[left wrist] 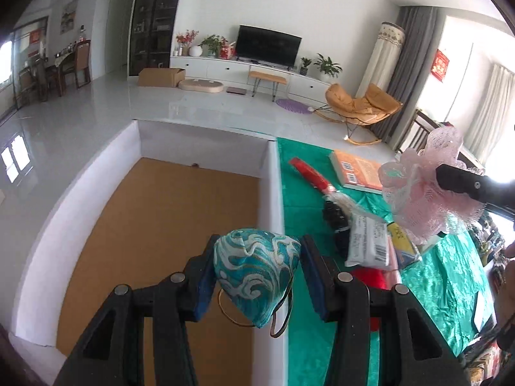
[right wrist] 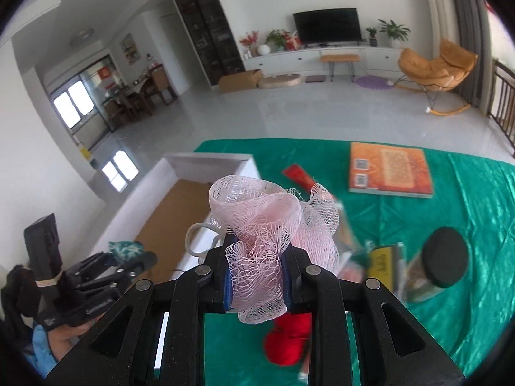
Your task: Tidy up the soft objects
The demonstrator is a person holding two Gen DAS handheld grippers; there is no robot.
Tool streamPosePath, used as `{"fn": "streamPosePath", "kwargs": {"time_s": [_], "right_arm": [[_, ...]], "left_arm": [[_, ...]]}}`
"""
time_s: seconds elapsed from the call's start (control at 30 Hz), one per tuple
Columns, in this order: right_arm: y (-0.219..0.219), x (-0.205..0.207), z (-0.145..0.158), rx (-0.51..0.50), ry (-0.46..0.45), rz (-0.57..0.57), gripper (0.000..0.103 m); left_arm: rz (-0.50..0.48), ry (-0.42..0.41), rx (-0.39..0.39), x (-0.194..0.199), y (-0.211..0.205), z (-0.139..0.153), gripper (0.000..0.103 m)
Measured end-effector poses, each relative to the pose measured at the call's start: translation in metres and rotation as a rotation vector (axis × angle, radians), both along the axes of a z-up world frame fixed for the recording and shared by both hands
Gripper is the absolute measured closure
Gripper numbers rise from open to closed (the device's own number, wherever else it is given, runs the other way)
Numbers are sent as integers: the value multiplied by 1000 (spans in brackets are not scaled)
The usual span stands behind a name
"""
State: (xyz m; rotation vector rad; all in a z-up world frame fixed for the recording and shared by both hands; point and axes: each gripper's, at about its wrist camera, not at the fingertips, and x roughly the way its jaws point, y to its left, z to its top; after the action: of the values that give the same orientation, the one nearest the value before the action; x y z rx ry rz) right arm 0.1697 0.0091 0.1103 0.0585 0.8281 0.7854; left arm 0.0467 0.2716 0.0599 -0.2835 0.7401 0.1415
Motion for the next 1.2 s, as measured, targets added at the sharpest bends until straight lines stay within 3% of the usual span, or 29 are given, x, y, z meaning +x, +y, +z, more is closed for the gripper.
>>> {"fn": "streamPosePath", "kwargs": {"time_s": [0.1, 0.13, 0.17, 0.2, 0.23, 0.33, 0.43, 0.53, 0.63, 0.73, 0.8, 0.93, 1.0, 1.13, 1.2], "right_arm": [[61, -23, -8, 50, 25, 115, 75], [79, -30, -14, 65, 50, 154, 61], [93, -32, -20, 78, 83, 188, 38], [104, -37, -26, 93, 110, 217, 26], [110, -39, -31, 99, 119, 230, 22], [108, -49, -43, 69, 73, 231, 23], [78, -50, -57, -10, -29, 145, 23], [27, -52, -84, -108, -129, -9, 23], [-47, -58, -124, -180, -168, -224, 23], [-113, -57, -167, -278, -154, -432, 23], [-150, -55, -186, -329, -131, -546, 23], [-200, -69, -205, -380, -136, -669, 23], [-209, -64, -210, -376, -94, -705, 23], [-207, -59, -224, -446, -30, -695, 23], [-207, -67, -221, -447, -52, -692, 23]], "left_arm": [[115, 50, 87, -29, 36, -13, 47], [158, 66, 122, -37, 44, -17, 30], [192, 76, 145, -44, 52, -22, 10], [213, 74, 157, -51, 57, -25, 6], [226, 68, 165, -57, 60, -28, 4], [224, 58, 160, -64, 60, -33, 4], [168, 21, 135, -64, 37, -31, 4], [34, -33, 107, -59, -12, -23, 4], [-161, -56, 66, -54, -74, -26, 4], [-331, 3, 43, -42, -138, -43, 2], [-391, 70, 41, -33, -173, -70, 2], [-421, 195, 82, -16, -207, -134, 3], [-405, 228, 116, -7, -212, -154, 3], [-382, 221, 179, 12, -220, -167, 2], [-386, 205, 196, 24, -224, -170, 0]]}}
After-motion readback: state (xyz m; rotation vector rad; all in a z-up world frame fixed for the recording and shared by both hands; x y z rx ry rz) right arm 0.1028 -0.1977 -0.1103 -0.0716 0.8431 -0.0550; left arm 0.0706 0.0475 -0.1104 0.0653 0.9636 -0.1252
